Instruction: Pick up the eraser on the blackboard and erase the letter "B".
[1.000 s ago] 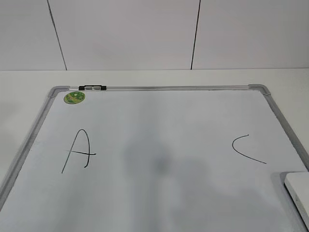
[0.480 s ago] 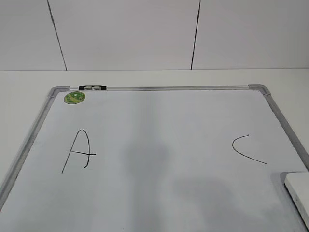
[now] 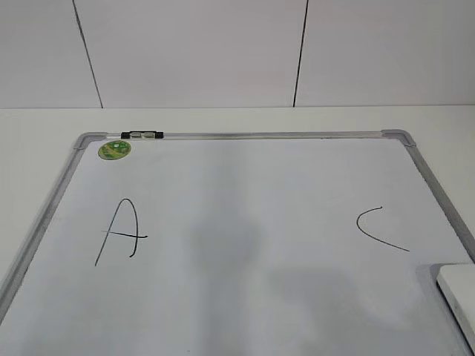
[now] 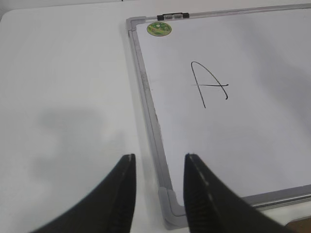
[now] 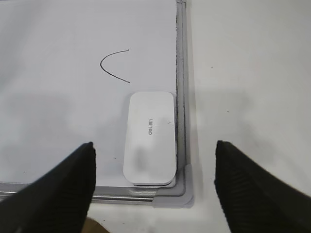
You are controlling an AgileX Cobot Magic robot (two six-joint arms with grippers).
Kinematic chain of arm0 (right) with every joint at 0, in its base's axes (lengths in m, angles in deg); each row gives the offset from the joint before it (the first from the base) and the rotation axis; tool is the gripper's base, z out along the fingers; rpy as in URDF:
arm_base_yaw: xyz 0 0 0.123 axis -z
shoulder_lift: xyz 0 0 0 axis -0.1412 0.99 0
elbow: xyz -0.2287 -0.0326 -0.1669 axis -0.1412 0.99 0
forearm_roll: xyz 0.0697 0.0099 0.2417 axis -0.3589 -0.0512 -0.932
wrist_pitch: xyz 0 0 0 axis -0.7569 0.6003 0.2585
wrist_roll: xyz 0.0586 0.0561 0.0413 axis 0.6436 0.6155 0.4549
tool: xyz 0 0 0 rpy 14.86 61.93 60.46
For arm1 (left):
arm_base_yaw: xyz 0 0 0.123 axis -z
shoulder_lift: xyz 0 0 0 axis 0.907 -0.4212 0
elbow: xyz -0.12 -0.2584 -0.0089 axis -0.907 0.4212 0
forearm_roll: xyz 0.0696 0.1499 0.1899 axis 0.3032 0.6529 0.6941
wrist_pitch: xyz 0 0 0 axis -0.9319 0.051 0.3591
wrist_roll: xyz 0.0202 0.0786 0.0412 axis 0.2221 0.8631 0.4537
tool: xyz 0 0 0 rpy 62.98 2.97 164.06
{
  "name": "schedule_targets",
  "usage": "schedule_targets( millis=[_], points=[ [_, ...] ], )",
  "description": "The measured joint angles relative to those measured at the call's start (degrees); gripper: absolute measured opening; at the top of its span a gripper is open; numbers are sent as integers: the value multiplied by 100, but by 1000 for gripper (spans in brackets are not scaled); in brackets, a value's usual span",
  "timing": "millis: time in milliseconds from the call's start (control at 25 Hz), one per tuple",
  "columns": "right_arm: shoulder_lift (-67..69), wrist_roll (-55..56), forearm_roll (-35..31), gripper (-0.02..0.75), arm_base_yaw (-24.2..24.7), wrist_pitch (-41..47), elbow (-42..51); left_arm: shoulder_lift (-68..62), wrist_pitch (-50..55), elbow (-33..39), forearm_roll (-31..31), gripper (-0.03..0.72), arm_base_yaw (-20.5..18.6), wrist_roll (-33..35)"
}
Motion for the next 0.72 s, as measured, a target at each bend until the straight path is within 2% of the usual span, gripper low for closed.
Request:
schedule_targets(
  millis=[200,720],
  points=[
    [0,0,223,584,0,-12,0,37,0,15,0,253,0,0],
    [0,0,223,584,0,-15,-10,37,-11,25,287,241,0,-163]
  ],
)
